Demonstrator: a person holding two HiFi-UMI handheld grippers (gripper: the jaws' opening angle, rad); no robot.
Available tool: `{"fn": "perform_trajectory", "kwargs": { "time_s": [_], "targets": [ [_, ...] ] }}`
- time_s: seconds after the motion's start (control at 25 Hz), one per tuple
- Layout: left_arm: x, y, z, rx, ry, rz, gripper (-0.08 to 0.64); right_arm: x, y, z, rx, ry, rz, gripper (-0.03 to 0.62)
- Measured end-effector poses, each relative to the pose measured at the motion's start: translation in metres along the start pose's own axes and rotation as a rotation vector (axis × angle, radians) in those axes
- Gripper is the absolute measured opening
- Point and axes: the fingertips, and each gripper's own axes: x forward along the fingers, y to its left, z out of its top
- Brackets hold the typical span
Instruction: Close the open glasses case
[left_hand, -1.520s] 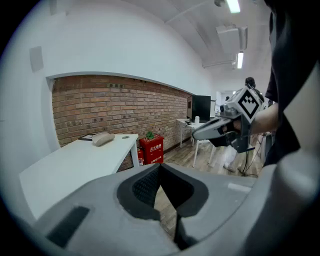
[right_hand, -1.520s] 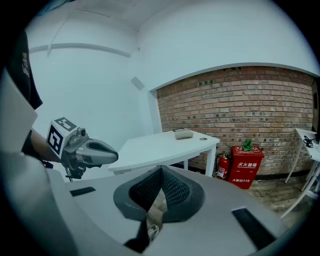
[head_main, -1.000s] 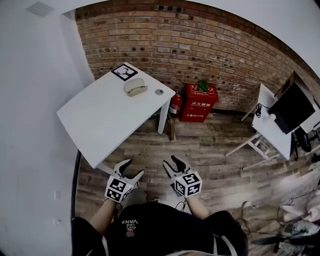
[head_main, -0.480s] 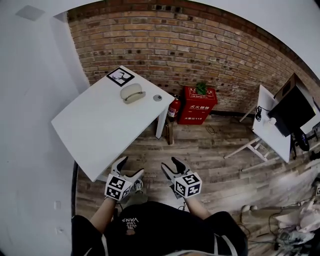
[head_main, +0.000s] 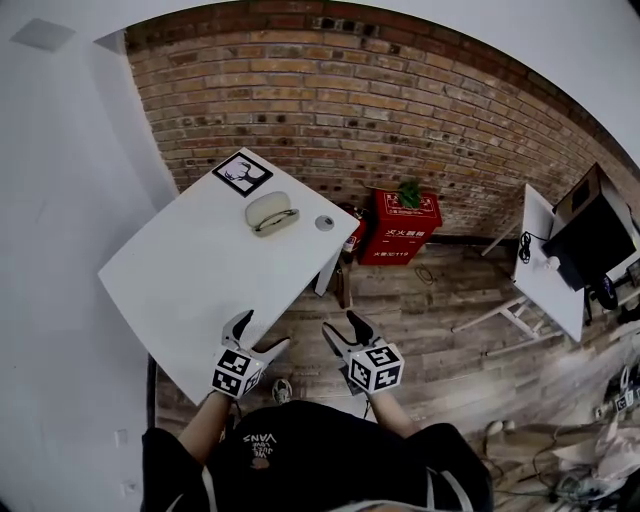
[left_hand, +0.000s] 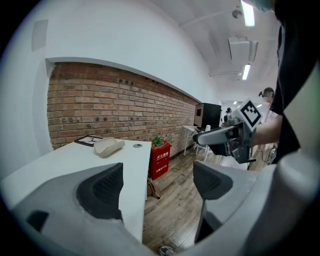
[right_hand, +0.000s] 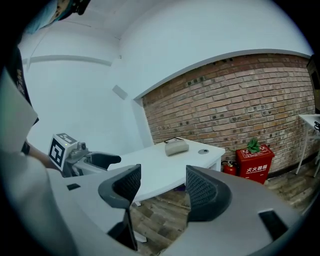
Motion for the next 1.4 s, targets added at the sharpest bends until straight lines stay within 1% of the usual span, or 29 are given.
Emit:
{"fn": "perform_trajectory", "kwargs": {
  "time_s": [0.16,0.36,0.52,0.72,0.84,1.04,1.2,1.4],
  "targets": [
    [0.011,0.036,0.009,-0.008,0.000,-0.011,0.443,0.032,-0.005,0.013,0.010,0.001,-0.020,0.264],
    [0.017,0.072,0.013,-0.024,-0.002,-0.023,0.453,0.062,-0.006,0.020,0.035,0.014,-0.047,0.266],
    [0.023,0.097,0.015,-0.057,-0.011,-0.011,0.460,0.081,-0.012,0.021,0.037,0.038,-0.053,0.267],
    [0.038,0.124,0.015,-0.077,-0.008,0.019,0.468,0.109,-0.027,0.027,0.030,0.055,-0.037,0.266],
    [0.048,0.142,0.022,-0.083,-0.012,0.049,0.474,0.132,-0.038,0.035,0.019,0.071,-0.006,0.267],
    [0.069,0.171,0.035,-0.103,-0.016,0.110,0.482,0.173,-0.059,0.053,-0.025,0.109,0.073,0.267],
    [0.089,0.195,0.041,-0.119,-0.002,0.153,0.492,0.210,-0.075,0.068,-0.067,0.152,0.144,0.267],
    [0.119,0.217,0.050,-0.120,0.024,0.185,0.500,0.249,-0.098,0.084,-0.096,0.182,0.210,0.267]
  ]
}}
